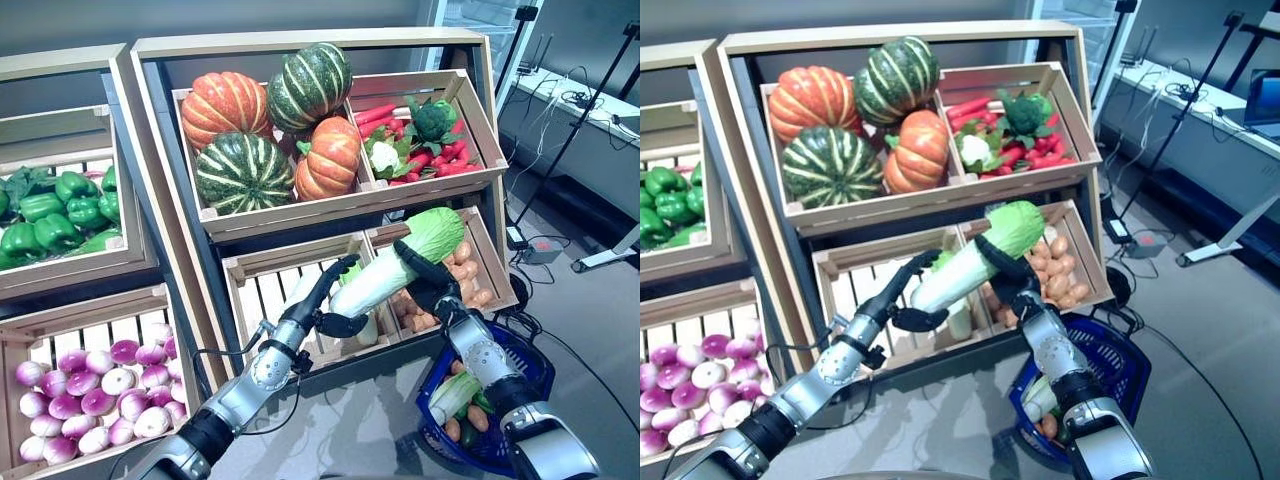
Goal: Put vegetables into the basket
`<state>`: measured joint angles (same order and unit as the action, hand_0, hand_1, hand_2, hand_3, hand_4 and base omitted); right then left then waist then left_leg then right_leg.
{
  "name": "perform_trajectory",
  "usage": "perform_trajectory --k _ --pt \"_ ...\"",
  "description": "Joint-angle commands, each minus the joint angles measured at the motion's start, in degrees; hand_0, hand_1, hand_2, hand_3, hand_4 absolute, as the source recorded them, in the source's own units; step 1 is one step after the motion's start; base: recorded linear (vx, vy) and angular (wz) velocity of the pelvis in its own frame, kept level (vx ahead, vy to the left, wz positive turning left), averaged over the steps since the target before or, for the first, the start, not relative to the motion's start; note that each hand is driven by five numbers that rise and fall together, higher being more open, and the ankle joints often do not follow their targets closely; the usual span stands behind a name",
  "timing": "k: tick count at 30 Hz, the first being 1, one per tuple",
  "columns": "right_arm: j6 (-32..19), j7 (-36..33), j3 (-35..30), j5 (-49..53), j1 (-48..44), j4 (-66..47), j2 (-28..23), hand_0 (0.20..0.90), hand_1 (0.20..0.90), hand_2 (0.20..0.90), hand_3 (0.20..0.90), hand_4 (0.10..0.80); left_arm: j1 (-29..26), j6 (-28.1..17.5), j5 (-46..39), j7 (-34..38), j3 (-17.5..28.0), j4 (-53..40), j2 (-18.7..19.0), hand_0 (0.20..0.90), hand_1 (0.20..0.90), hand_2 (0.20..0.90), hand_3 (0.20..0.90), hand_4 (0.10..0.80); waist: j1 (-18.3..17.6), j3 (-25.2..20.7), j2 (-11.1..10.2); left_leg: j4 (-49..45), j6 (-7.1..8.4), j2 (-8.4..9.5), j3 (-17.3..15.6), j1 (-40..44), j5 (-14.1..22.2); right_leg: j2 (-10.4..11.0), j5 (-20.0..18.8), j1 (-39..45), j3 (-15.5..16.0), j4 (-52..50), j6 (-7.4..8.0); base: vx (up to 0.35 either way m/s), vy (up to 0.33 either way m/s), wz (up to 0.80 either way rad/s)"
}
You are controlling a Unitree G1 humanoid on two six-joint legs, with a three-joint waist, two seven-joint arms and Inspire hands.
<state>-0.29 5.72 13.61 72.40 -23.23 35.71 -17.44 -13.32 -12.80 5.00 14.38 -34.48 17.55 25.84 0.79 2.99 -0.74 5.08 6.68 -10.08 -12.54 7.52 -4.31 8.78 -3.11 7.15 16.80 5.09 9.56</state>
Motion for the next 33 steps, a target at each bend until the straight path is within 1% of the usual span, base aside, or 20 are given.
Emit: perform_trajectory --k 1,6,15,21,26,28,29,30,31,32,33 --pt "-5.61 1.49 -6.58 -2.57 -6.75 0.79 -2.19 0.300 0.300 0.300 0.300 0.400 -5.95 -2.01 2.51 4.25 1.38 1.95 1.26 0.900 0.900 0.900 0.900 0.800 -0.03 -2.15 -0.95 -0.08 -0.41 1.06 -1.00 0.56 5.68 1.00 1.12 -0.10 -1.38 -0.09 0.18 -0.028 -0.003 -0.11" --pt "-4.48 1.12 -9.82 -4.82 -4.77 6.49 -6.21 0.300 0.300 0.300 0.300 0.400 -5.60 -1.52 2.91 5.44 3.42 2.81 2.58 0.900 0.900 0.900 0.900 0.800 -0.20 -1.83 -0.95 -0.08 -0.44 0.86 -1.23 0.48 5.51 0.80 1.01 -0.20 -1.78 -0.09 0.21 -0.023 -0.011 -0.03" --pt "-7.55 -1.46 -16.85 -4.86 -4.43 12.78 -14.29 0.300 0.300 0.300 0.300 0.400 -6.53 0.81 3.48 6.84 4.70 4.76 4.64 0.900 0.900 0.900 0.900 0.800 -0.90 -1.18 -1.12 -0.08 -0.34 0.44 -1.63 0.37 5.45 0.29 0.82 -0.52 -2.58 -0.09 0.18 -0.030 -0.039 -0.03" --pt "-8.06 -2.52 -18.53 -6.97 -3.53 14.83 -16.91 0.300 0.300 0.300 0.300 0.400 -6.85 1.02 3.80 6.64 5.05 5.49 4.90 0.900 0.900 0.900 0.900 0.800 -1.31 -1.24 -1.26 -0.08 -0.33 0.13 -2.01 0.39 5.31 -0.07 0.82 -0.55 -2.93 -0.09 0.06 0.001 -0.050 -0.11" --pt "-8.35 -2.55 -18.68 -11.99 -1.87 17.29 -16.96 0.300 0.300 0.300 0.300 0.400 -7.31 1.35 3.21 6.30 4.92 5.79 4.64 0.900 0.900 0.900 0.900 0.800 -1.77 -1.13 -1.32 -0.08 -0.24 -0.42 -2.50 0.25 4.89 -0.65 0.81 -0.79 -3.29 -0.09 -0.19 0.007 -0.075 -0.03" --pt "-7.76 -2.69 -18.35 -13.47 -0.92 17.71 -16.42 0.300 0.300 0.300 0.300 0.400 -7.09 1.58 2.01 6.12 5.12 5.77 4.44 0.900 0.900 0.900 0.900 0.800 -2.11 -0.94 -1.35 -0.51 -0.36 -0.53 -3.03 0.55 4.74 -1.14 1.10 -0.93 -3.97 -0.46 -0.60 0.031 -0.069 -0.07" --pt "-7.56 -3.47 -17.84 -15.64 -0.19 17.77 -16.01 0.300 0.300 0.300 0.300 0.400 -6.37 1.79 -0.07 5.93 5.67 5.27 4.41 0.900 0.900 0.900 0.900 0.800 -2.32 -0.32 -1.47 -2.74 -0.35 -0.66 -3.70 0.28 4.83 -1.49 1.58 -1.10 -4.77 -1.44 -1.31 0.024 -0.065 -0.07" --pt "-7.74 -3.85 -17.63 -16.42 0.07 17.74 -15.89 0.300 0.300 0.300 0.300 0.400 -6.06 1.80 -0.89 5.95 5.93 5.03 4.39 0.900 0.900 0.900 0.900 0.800 -2.25 0.04 -1.62 -4.72 -0.33 -0.74 -3.70 -0.29 5.23 -1.50 1.81 -1.31 -5.11 -2.10 -1.63 -0.001 -0.094 -0.12" --pt "-8.40 -4.88 -17.03 -19.18 0.75 17.73 -15.77 0.300 0.300 0.300 0.300 0.400 -5.24 1.60 -2.63 6.70 6.69 4.41 4.27 0.900 0.900 0.900 0.900 0.800 -1.96 1.11 -2.17 -10.93 -0.26 -0.96 -3.14 -2.91 6.94 -1.27 2.35 -2.06 -5.82 -3.87 -2.38 -0.052 -0.106 -0.20" --pt "-9.19 -6.35 -16.23 -21.97 1.04 17.99 -16.10 0.300 0.300 0.300 0.300 0.400 -4.62 1.28 -3.23 7.71 7.69 3.88 4.12 0.900 0.900 0.900 0.900 0.800 -1.33 2.67 -2.76 -16.56 0.09 -1.16 -1.94 -5.89 7.54 -0.87 2.58 -2.64 -6.30 -5.21 -2.98 -0.103 -0.109 -0.24" --pt "-10.10 -7.54 -15.52 -23.28 0.88 18.61 -16.56 0.300 0.300 0.300 0.300 0.400 -4.35 0.73 -3.63 8.35 8.70 4.04 3.97 0.900 0.900 0.900 0.900 0.800 -0.61 4.40 -2.83 -20.17 0.78 -1.69 0.24 -9.13 6.90 -0.89 2.87 -3.08 -6.95 -6.50 -3.33 -0.104 -0.054 -0.21"
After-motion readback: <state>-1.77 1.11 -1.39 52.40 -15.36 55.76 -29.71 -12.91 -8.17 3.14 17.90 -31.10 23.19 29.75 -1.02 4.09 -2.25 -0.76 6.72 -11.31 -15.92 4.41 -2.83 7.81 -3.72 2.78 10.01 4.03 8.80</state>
